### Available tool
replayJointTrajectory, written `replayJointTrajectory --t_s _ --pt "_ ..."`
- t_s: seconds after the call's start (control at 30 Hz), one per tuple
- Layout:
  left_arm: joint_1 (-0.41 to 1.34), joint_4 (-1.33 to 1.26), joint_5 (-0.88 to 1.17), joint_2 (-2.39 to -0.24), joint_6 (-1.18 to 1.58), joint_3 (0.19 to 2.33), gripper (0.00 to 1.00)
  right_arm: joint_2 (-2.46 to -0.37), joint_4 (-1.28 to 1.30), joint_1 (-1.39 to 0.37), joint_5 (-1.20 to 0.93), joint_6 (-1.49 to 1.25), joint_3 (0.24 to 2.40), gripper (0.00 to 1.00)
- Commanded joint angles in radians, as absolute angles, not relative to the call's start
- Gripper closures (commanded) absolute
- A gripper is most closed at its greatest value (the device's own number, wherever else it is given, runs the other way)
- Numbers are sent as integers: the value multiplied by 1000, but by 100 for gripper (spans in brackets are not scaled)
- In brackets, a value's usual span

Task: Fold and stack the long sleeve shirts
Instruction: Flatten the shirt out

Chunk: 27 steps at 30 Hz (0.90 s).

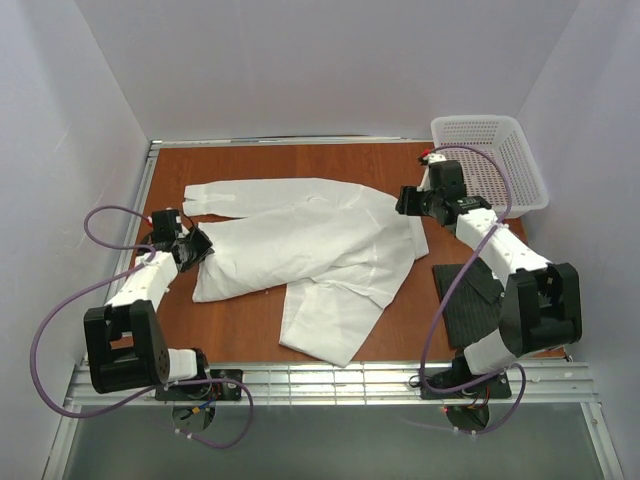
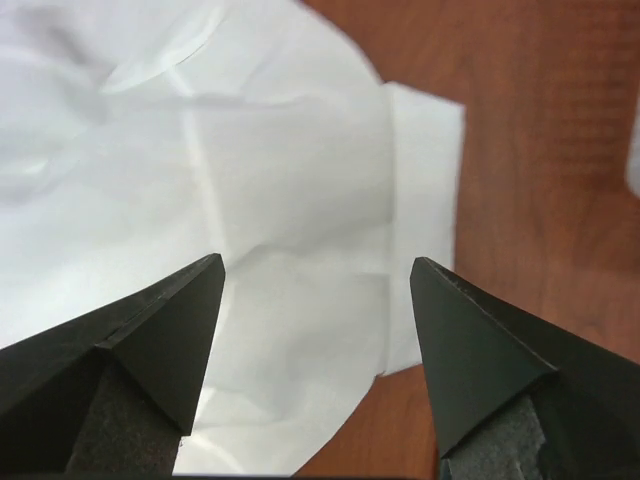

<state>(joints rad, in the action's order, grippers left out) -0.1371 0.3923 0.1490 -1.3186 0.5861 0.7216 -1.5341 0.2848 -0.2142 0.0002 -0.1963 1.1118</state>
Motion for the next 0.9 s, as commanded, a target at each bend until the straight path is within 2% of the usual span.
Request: replayJointTrajectory --t_s 0.0,0.03,0.07,0.1,0.17,0.2,0.37,0.47,0.7,0.87 --pt "-135 405 202 -1252 571 764 83 -1413 311 -319 -18 -167 1068 29" --pt "-135 416 184 -1223 568 755 78 -1370 316 -340 -18 -169 1028 28" --pt "-135 422 158 -1168 566 749 70 -1350 321 -365 -18 -176 999 28" --pt "-135 426 132 -1139 563 743 53 -1332 331 -415 -18 -186 970 28" --pt "-135 437 71 -1094 557 742 40 -1278 347 -469 -14 -222 877 28" --pt "-135 437 63 -1094 557 745 37 -1263 353 -524 -8 -236 844 28" --pt "-130 400 127 -1190 558 813 37 -1190 364 -702 -14 -302 680 30" --pt "-89 367 149 -1293 546 874 37 -1212 360 -816 -5 -279 660 30" --pt "113 336 111 -1552 537 1024 41 -1367 347 -1018 38 -232 727 30" --pt "189 327 68 -1739 583 1091 43 -1503 313 -1089 17 -180 807 30"
